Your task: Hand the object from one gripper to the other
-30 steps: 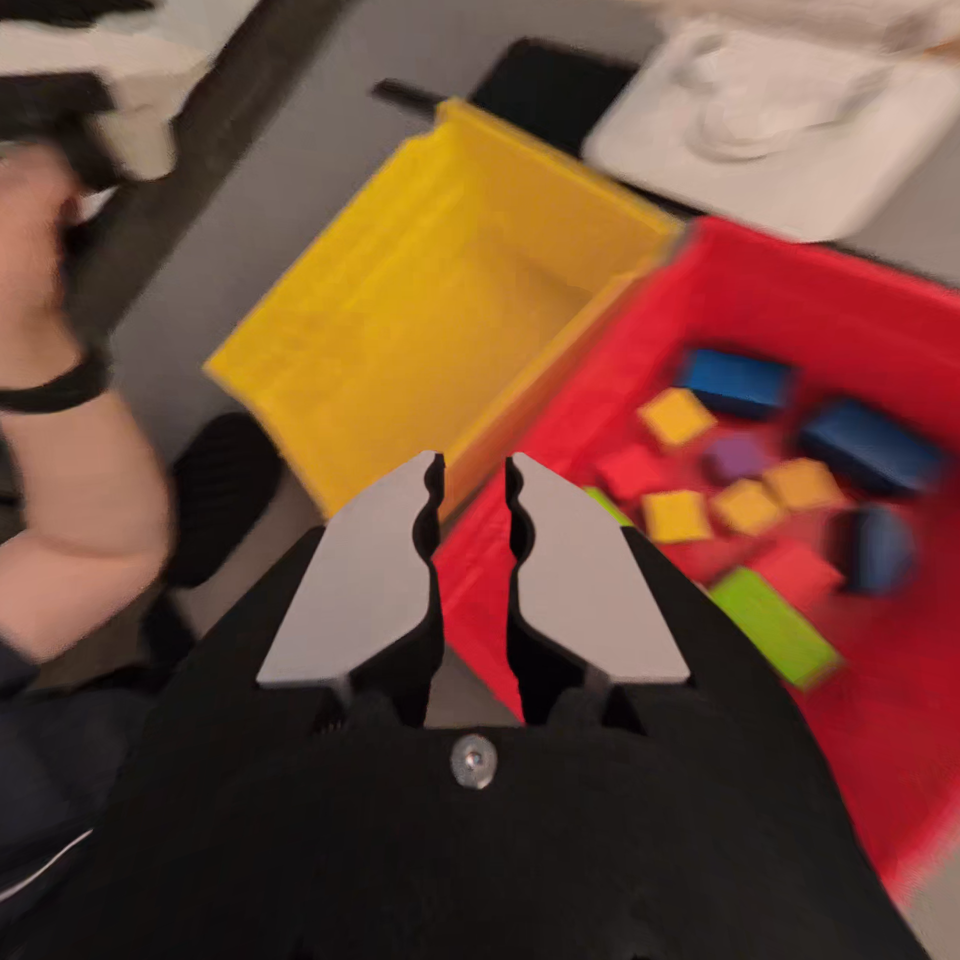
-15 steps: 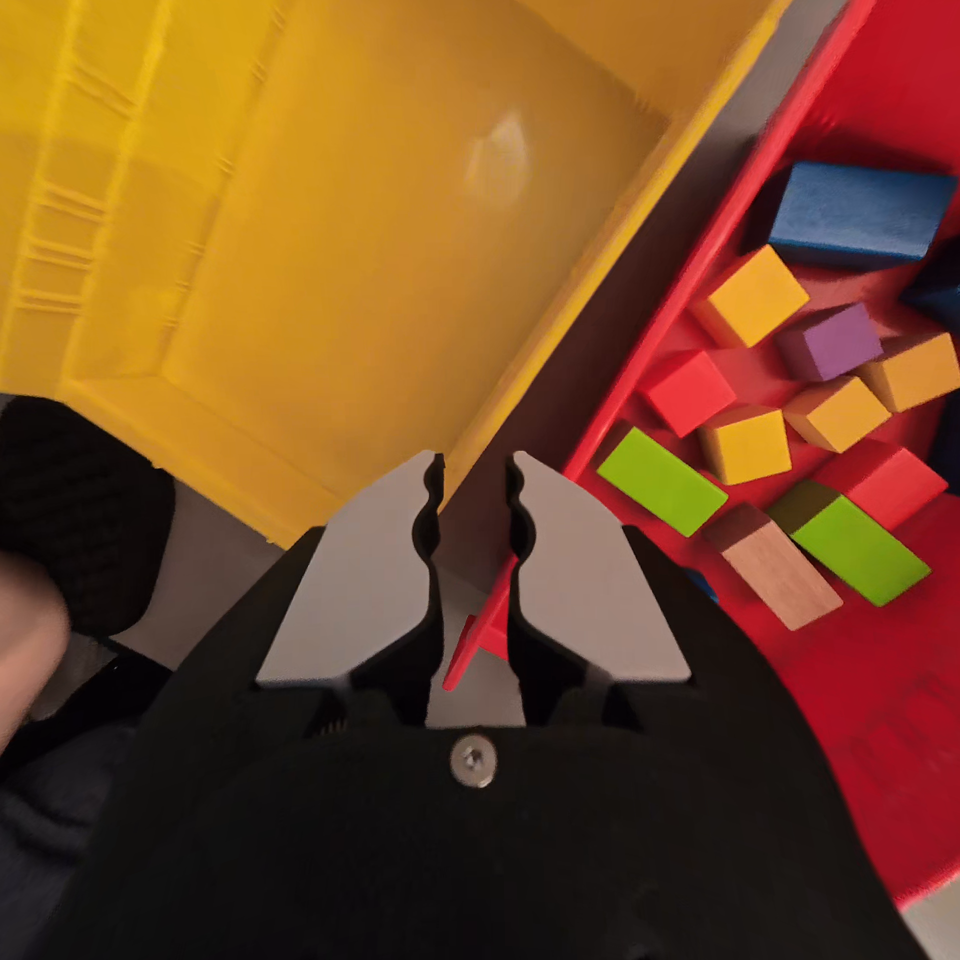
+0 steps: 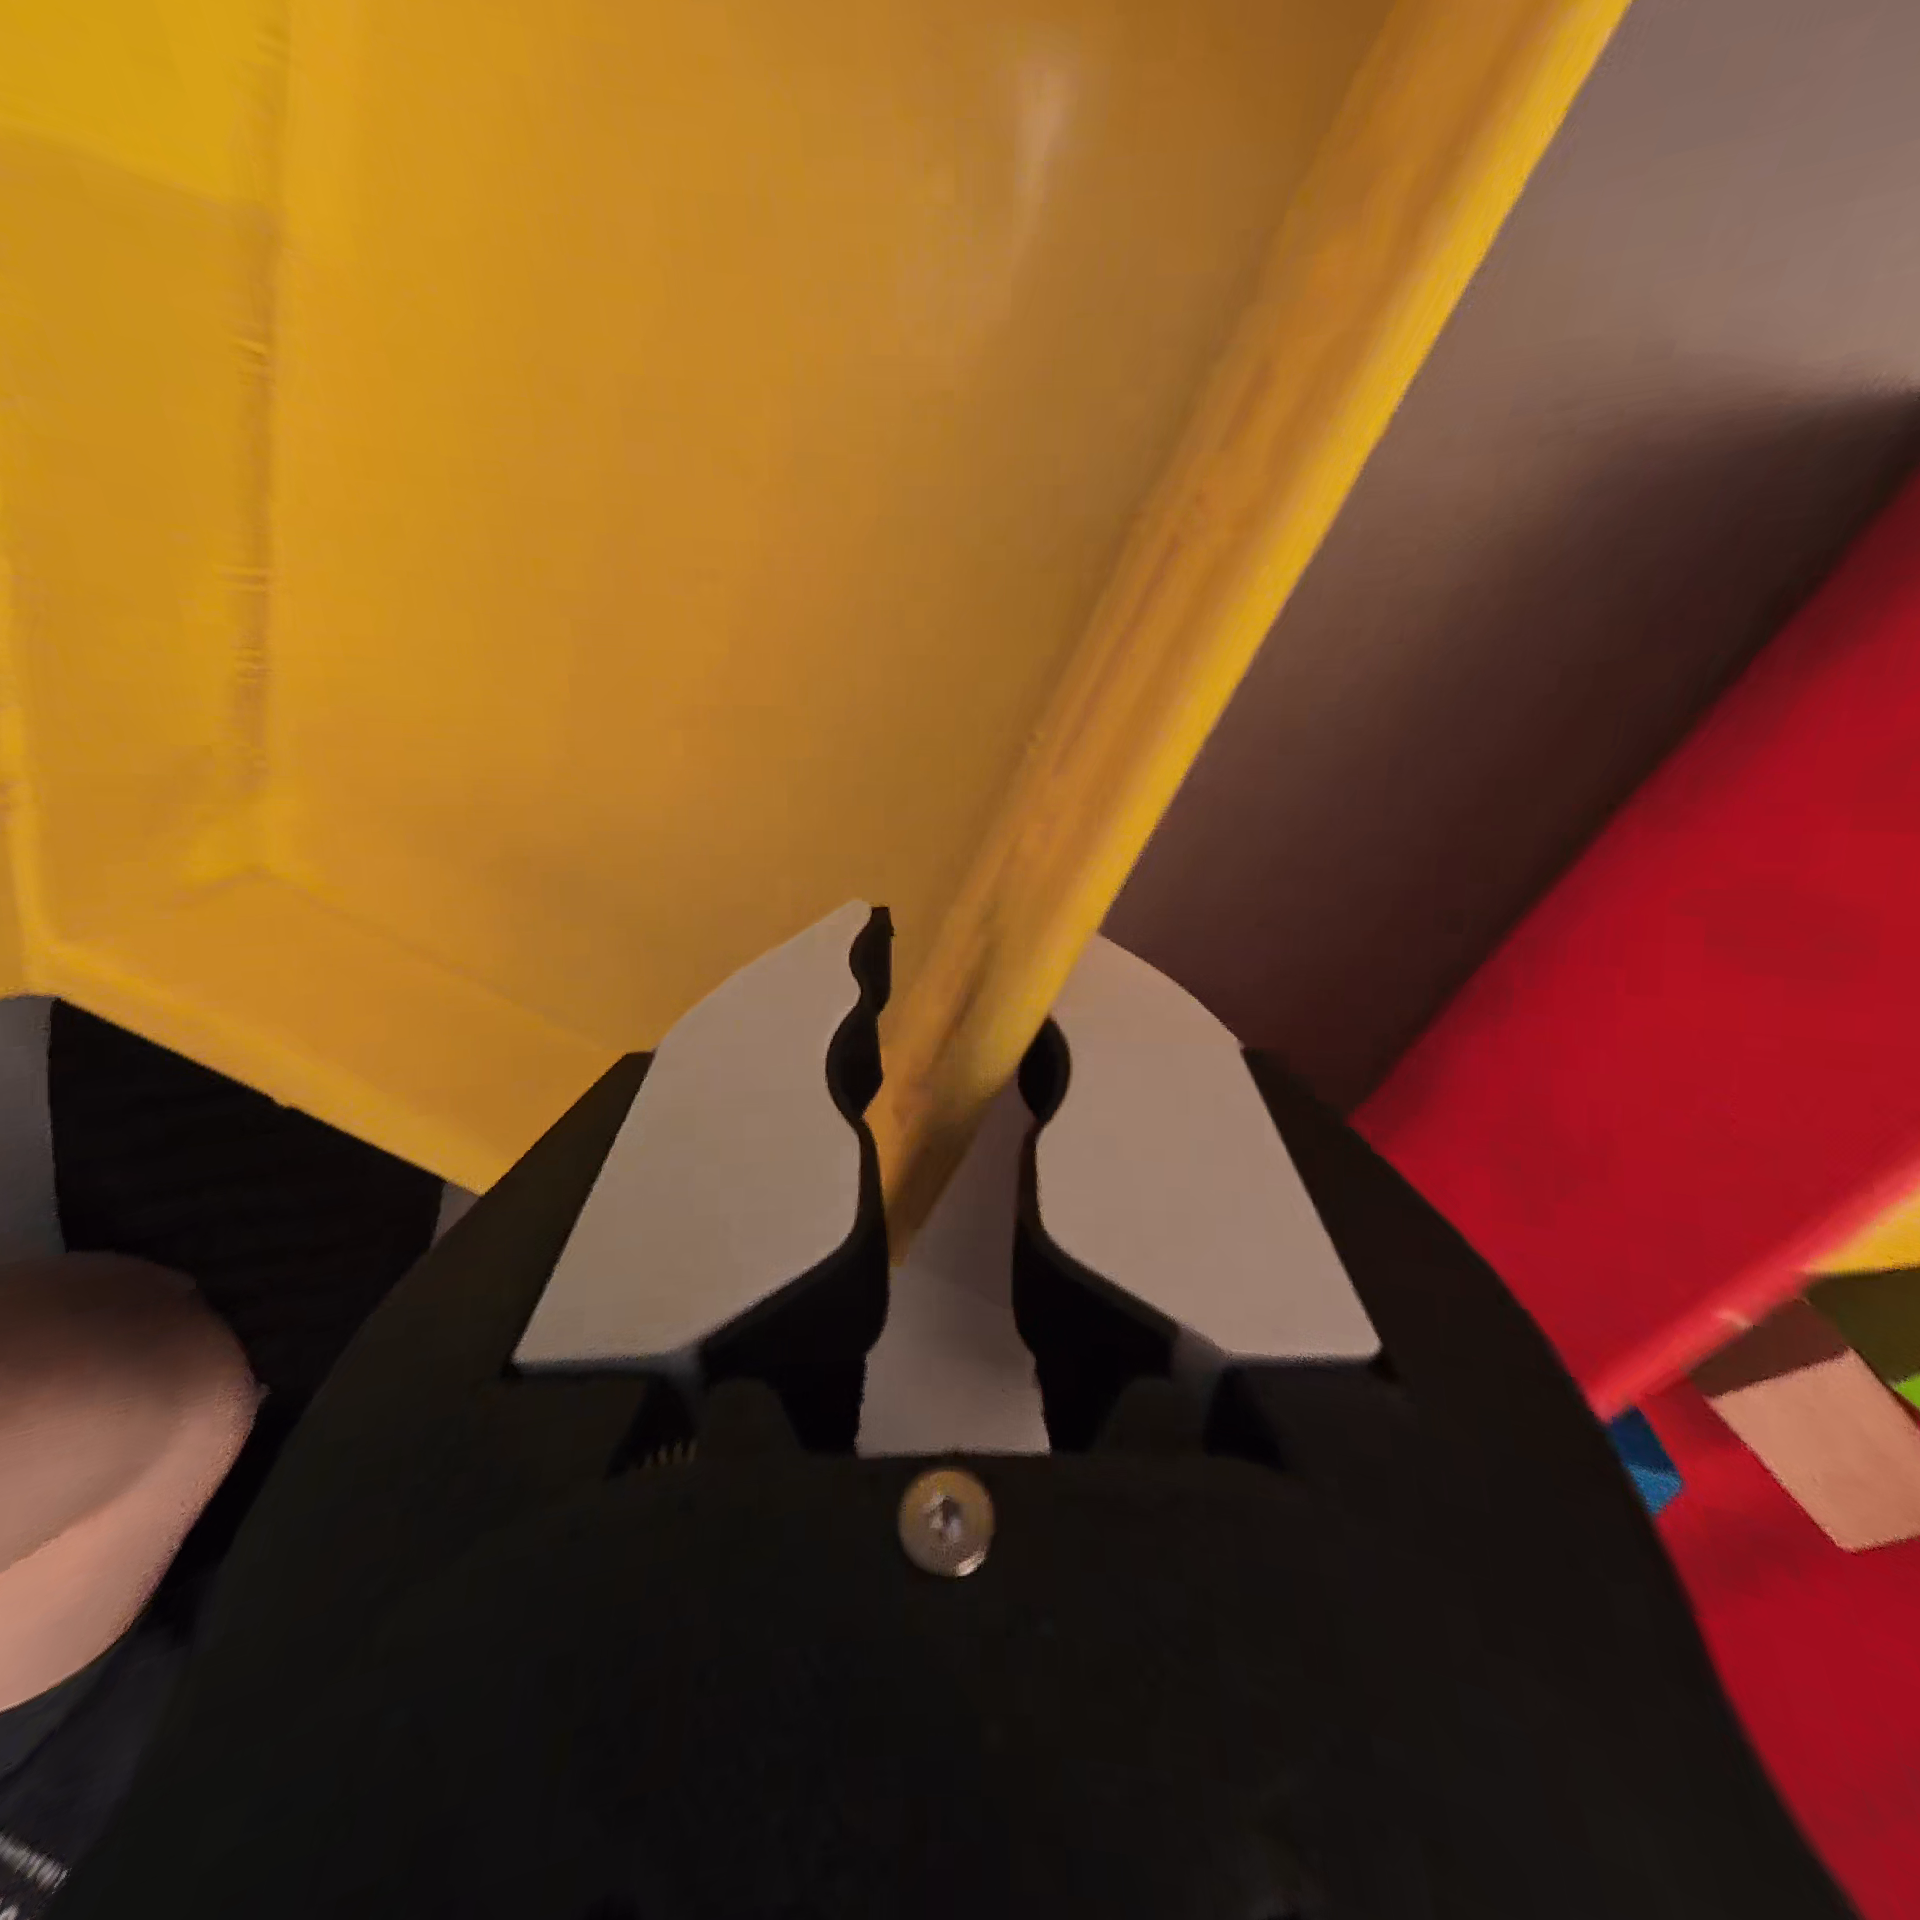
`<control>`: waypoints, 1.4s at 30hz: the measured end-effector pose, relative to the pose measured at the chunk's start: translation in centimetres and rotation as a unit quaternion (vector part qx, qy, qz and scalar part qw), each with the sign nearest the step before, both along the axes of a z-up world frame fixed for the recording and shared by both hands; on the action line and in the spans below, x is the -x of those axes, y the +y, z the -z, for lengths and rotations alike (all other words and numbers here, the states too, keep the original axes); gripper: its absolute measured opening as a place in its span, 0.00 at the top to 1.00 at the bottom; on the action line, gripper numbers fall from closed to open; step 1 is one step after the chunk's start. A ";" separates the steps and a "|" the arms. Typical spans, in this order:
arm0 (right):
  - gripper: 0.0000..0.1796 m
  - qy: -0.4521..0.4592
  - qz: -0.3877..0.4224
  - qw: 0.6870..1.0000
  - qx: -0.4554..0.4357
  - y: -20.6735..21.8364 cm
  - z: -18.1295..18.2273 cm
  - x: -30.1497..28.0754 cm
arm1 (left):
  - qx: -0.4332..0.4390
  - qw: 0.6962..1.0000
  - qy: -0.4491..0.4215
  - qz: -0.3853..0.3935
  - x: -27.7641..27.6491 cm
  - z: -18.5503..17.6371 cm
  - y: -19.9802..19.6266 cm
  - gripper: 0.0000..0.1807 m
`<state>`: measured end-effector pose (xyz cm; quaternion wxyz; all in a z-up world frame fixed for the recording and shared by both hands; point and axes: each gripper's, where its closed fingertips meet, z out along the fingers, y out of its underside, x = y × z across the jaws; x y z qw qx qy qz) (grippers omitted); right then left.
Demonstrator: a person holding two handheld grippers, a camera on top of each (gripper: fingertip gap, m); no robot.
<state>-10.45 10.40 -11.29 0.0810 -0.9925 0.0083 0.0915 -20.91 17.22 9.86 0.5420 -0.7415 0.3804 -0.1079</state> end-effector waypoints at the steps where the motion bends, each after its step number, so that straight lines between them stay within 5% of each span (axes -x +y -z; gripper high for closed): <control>1: 0.87 -0.001 -0.004 1.000 0.021 -0.1 0.8 0.1 | 0.003 1.000 0.001 0.001 0.0 0.1 0.0 0.79; 17: 0.97 0.031 -0.039 0.997 0.061 2.4 0.6 -0.7 | 0.010 1.000 0.003 0.019 0.5 -1.0 -1.9 0.79; 28: 0.97 0.002 -0.065 0.997 0.045 2.5 -9.7 -4.2 | -0.044 0.980 -0.186 0.056 6.4 -9.5 -10.9 0.82; 35: 0.97 0.018 -0.013 1.000 0.021 -0.2 -15.7 -11.7 | -0.044 0.983 -0.157 0.082 5.5 -8.8 -13.0 0.72; 42: 0.97 0.030 0.118 0.992 -0.003 -8.8 -17.0 -26.3 | 0.041 0.981 -0.097 0.164 -3.6 -3.6 -11.4 0.67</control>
